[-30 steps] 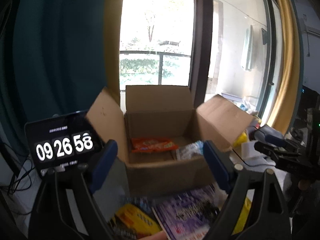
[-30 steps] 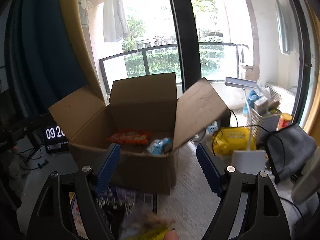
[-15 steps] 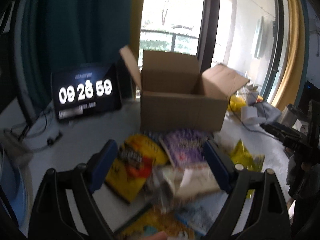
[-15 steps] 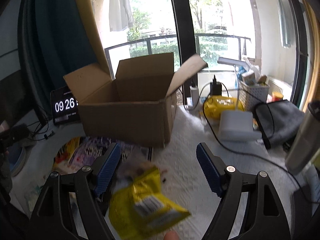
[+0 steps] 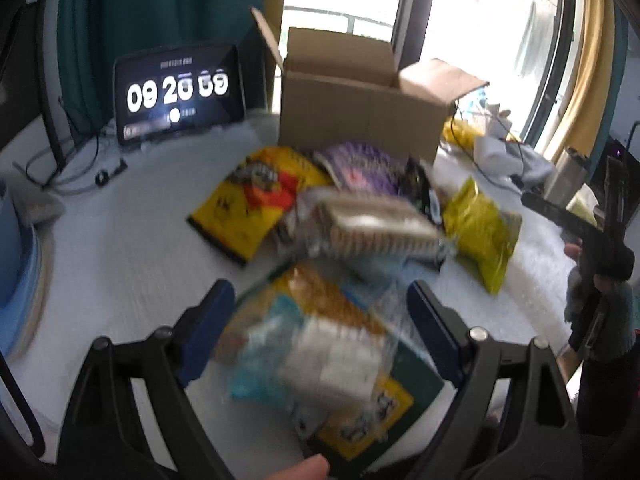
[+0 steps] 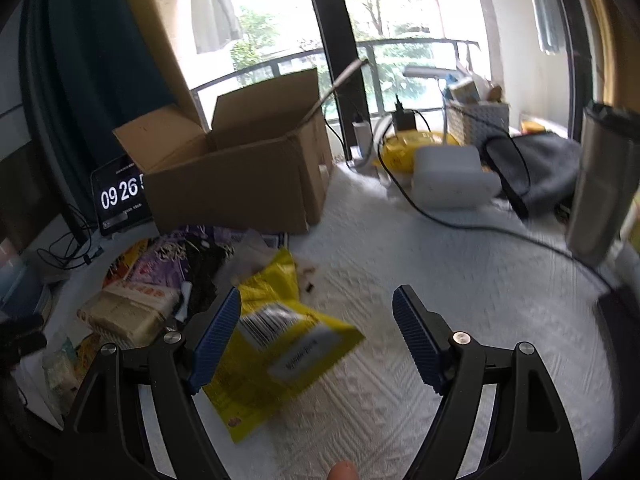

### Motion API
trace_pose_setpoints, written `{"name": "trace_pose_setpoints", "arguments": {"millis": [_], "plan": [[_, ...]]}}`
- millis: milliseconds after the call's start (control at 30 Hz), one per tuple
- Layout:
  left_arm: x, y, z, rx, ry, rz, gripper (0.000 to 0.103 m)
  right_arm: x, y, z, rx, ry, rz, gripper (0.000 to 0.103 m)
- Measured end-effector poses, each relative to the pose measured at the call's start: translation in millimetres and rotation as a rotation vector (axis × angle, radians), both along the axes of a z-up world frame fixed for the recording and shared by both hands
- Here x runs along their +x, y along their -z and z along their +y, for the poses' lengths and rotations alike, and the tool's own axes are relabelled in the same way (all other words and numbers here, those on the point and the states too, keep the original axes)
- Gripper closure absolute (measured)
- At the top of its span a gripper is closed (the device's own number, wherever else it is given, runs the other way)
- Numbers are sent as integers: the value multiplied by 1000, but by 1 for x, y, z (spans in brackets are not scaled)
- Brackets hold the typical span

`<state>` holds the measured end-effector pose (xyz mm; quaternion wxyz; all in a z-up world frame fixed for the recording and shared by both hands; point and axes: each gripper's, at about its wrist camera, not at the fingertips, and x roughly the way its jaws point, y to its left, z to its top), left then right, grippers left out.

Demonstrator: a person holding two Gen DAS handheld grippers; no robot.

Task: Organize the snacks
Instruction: 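Grasp the yellow bag with the right gripper while the left gripper grasps the clear plastic bag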

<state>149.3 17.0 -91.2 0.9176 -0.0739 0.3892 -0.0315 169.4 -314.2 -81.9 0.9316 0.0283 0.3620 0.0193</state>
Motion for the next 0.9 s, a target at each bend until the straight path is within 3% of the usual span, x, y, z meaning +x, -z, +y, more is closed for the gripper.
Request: {"name": "trace_pose_setpoints", "arguments": {"millis": [233, 400, 700, 900], "plan": [[-9, 23, -3, 24, 3, 42, 14, 0, 23, -6, 32, 27, 48, 20], [-11, 28, -7, 57, 15, 17, 14, 6, 39, -3, 74, 13, 75, 11], [-23, 27, 5, -41, -20, -33, 14, 13, 58, 15, 114, -26, 155, 10], [-27, 37, 5, -41, -37, -62, 14, 19, 67, 20, 168, -13, 215, 10]]}}
